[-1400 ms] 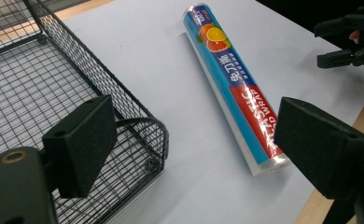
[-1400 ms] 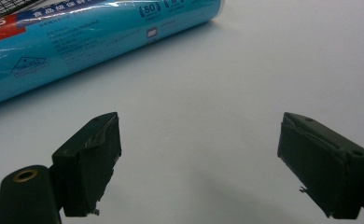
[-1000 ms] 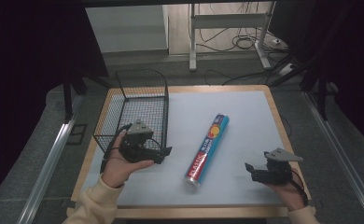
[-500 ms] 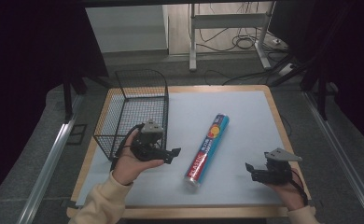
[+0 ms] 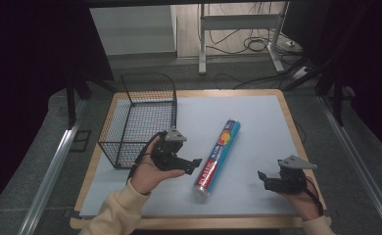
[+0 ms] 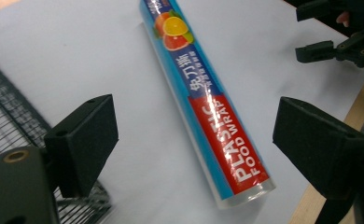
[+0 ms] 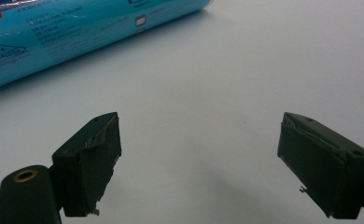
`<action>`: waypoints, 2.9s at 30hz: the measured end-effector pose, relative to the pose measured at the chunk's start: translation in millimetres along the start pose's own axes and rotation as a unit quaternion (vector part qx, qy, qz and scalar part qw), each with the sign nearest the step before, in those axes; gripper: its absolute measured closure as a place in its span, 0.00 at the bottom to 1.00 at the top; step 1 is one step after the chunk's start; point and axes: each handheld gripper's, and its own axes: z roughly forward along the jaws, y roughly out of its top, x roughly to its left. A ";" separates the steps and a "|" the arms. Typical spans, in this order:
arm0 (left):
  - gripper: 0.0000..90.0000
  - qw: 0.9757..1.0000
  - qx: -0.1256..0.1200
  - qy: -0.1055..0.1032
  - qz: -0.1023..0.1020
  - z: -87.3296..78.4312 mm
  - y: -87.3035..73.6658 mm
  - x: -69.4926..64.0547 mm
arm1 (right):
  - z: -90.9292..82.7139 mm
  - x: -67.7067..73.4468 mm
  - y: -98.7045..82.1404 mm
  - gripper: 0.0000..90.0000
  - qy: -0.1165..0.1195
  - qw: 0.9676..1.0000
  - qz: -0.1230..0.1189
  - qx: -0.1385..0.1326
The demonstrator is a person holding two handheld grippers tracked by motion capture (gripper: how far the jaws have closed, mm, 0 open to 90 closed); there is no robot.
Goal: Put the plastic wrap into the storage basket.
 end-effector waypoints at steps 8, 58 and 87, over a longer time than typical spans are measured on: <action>0.15 1.000 0.020 -0.011 0.004 21.8 8.0 -9.7 | 1.1 -0.8 -0.7 0.15 -0.001 1.000 0.003 0.004; 0.14 0.987 0.154 0.014 -0.041 158.8 33.8 -7.9 | 6.4 -2.4 -4.2 0.15 -0.009 1.000 -0.003 0.021; 0.29 0.979 0.181 -0.014 -0.095 171.5 29.6 7.0 | 6.6 -3.5 -4.7 0.15 -0.017 1.000 -0.007 0.025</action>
